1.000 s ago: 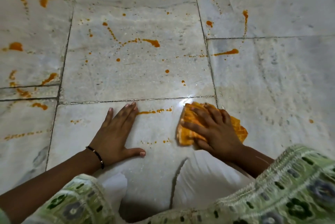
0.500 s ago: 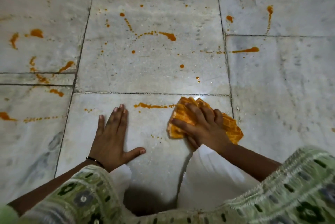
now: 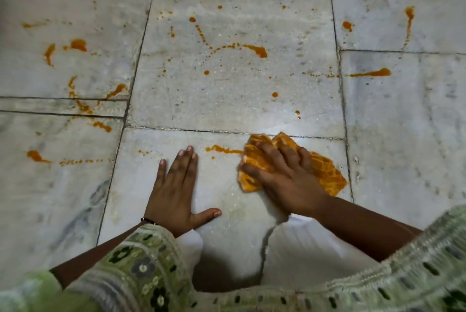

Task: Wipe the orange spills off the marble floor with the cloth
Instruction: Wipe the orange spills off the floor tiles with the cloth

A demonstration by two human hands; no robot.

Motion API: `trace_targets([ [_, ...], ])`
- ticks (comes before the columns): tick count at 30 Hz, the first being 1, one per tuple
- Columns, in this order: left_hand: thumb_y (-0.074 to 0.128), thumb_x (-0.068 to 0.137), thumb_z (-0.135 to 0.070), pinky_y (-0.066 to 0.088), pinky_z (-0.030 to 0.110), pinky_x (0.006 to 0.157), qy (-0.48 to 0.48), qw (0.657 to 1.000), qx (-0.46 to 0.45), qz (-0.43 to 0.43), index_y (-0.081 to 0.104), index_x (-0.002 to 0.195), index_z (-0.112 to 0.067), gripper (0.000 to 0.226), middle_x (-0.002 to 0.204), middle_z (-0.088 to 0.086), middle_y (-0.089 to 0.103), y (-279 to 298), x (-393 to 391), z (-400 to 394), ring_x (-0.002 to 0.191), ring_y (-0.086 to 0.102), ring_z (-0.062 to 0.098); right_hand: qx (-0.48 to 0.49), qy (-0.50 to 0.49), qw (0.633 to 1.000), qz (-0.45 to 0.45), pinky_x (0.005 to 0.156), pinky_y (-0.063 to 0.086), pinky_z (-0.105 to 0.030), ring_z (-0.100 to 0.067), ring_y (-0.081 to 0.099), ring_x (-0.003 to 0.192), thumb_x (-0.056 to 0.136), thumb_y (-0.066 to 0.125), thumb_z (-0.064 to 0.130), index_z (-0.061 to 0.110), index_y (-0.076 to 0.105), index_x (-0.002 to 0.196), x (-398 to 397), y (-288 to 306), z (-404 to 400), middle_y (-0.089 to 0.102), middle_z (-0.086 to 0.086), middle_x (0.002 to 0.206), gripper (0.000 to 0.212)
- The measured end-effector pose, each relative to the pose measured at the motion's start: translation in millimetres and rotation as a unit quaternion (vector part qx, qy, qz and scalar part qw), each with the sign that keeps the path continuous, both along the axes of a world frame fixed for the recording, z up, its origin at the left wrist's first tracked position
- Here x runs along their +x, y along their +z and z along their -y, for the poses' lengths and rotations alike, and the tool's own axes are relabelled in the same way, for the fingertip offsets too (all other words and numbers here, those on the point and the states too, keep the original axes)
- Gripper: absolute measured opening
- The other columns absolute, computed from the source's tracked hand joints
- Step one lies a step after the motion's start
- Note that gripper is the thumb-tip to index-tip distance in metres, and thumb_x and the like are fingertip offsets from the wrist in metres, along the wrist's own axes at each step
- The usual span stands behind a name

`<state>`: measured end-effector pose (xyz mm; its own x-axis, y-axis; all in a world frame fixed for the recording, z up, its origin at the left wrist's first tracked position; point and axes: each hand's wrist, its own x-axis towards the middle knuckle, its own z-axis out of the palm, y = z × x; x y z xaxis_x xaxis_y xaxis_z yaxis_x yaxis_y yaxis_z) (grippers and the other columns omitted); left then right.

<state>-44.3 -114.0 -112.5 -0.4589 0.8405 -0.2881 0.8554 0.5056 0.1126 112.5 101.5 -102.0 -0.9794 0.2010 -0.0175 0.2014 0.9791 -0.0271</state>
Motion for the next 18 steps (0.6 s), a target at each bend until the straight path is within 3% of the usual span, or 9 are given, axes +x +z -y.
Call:
trace_targets([
  [3, 0.03, 0.074, -0.084, 0.007, 0.051, 0.115, -0.001, 1.0, -0.004, -0.001, 0.012, 0.149, -0.002, 0.112, 0.158, 0.015, 0.01, 0, 0, 0, 0.145, 0.009, 0.027, 0.009, 0.057, 0.998, -0.007, 0.098, 0.019, -0.049, -0.035, 0.033, 0.12, 0.081, 0.038, 0.044, 0.045, 0.04, 0.134, -13, -4, 20, 0.03, -0.005, 0.147, 0.054],
  [7, 0.028, 0.075, -0.085, 0.008, 0.051, 0.115, 0.001, 1.0, 0.005, 0.005, 0.017, 0.148, -0.001, 0.112, 0.157, 0.015, 0.013, -1, -1, 0, 0.145, 0.011, 0.027, -0.009, 0.102, 0.995, 0.002, 0.097, 0.022, -0.048, -0.033, 0.036, 0.121, 0.079, 0.039, 0.058, 0.045, 0.038, 0.134, 29, -6, 20, 0.032, -0.003, 0.145, 0.057],
  [13, 0.029, 0.075, -0.084, 0.008, 0.051, 0.116, 0.007, 1.0, 0.023, 0.012, 0.015, 0.149, -0.002, 0.112, 0.158, 0.013, 0.01, -2, 1, 1, 0.146, 0.007, 0.025, -0.032, -0.038, 0.999, -0.002, 0.093, 0.022, -0.046, -0.039, 0.031, 0.124, 0.08, 0.039, 0.048, 0.045, 0.041, 0.133, 33, 2, -43, 0.031, -0.011, 0.143, 0.052],
  [18, 0.027, 0.077, -0.083, 0.008, 0.053, 0.115, -0.003, 1.0, 0.017, 0.006, 0.013, 0.149, -0.001, 0.11, 0.158, 0.015, 0.008, -1, 0, 0, 0.146, 0.008, 0.027, 0.009, -0.01, 1.0, 0.014, 0.094, 0.021, -0.046, -0.035, 0.033, 0.121, 0.081, 0.039, 0.043, 0.036, 0.041, 0.138, -27, 7, -43, 0.039, -0.013, 0.146, 0.058],
])
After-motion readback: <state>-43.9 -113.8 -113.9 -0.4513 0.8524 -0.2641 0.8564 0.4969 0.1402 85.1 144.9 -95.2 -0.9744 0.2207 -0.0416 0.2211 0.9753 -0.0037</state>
